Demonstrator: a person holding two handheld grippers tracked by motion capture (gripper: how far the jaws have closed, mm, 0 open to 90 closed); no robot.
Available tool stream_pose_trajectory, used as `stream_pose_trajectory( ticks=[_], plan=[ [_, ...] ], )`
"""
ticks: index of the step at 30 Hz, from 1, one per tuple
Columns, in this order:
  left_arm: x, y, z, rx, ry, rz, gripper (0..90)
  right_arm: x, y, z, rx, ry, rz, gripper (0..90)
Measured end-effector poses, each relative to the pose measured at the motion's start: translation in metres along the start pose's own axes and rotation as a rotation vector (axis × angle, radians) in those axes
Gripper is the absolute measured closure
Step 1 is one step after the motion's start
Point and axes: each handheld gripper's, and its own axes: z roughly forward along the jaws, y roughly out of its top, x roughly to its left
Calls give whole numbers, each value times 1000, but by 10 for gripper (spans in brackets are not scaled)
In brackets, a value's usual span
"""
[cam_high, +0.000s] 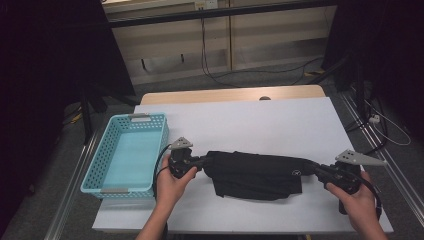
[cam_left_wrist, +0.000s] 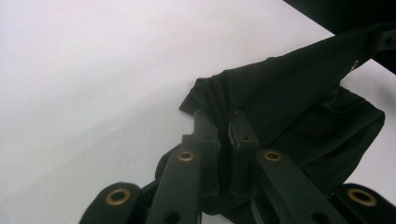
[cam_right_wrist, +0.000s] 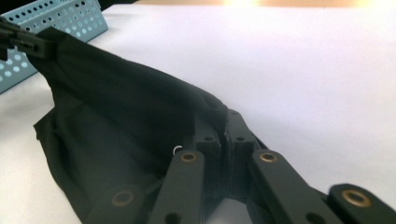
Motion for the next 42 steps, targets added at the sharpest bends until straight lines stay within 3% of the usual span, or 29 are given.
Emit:
stream_pose_trajectory(
  ticks=[9,22,27,31,33,42],
  plan=[
    [2,9,-4,-35,8,8,849,0,12,2,-15,-2,-8,863],
    [5,23,-6,-45,8,4,850,-4,25,4,-30,-17,-16,864],
    [10,37,-11,-61,16,-3,851,-6,39,9,-45,-27,-17,864],
    [17,50,-16,-74,45,-6,853,-7,56,15,-70,-18,-11,864],
    [21,59,-19,-78,57,-12,853,-6,68,22,-73,-31,-33,864],
    [27,59,-11,-49,63,-17,853,-11,73,38,-50,-52,-22,864]
  ],
)
